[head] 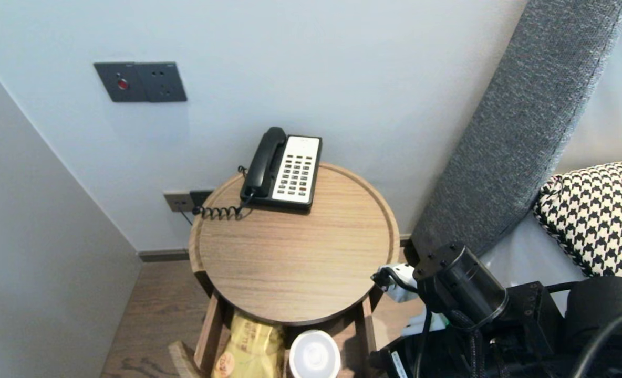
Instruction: Open the nightstand drawer
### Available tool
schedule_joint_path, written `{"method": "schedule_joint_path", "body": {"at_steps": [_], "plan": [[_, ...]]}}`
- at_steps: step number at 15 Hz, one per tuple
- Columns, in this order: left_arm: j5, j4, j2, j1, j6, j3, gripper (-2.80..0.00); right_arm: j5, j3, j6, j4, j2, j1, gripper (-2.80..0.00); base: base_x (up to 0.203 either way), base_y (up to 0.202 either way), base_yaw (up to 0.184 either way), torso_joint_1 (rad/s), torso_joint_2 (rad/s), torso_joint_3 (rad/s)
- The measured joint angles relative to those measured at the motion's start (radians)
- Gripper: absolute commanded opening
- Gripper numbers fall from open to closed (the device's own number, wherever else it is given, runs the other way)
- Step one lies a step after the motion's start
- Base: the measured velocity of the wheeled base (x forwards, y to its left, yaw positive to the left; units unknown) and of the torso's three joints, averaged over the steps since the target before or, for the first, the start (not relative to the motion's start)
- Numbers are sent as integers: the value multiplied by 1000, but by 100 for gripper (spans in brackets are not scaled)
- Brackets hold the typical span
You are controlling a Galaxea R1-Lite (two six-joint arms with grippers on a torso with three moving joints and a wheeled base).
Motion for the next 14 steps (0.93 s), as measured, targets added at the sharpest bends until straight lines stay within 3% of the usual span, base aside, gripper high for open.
{"method": "schedule_joint_path", "body": {"at_steps": [8, 14], "plan": [[0, 0, 0, 0, 0, 0, -280, -1, 66, 7, -40, -23, 41, -280, 0, 0, 0, 0, 0, 0], [0, 0, 0, 0, 0, 0, -280, -1, 94, 50, -41, -44, 139, -280, 0, 0, 0, 0, 0, 0]]}}
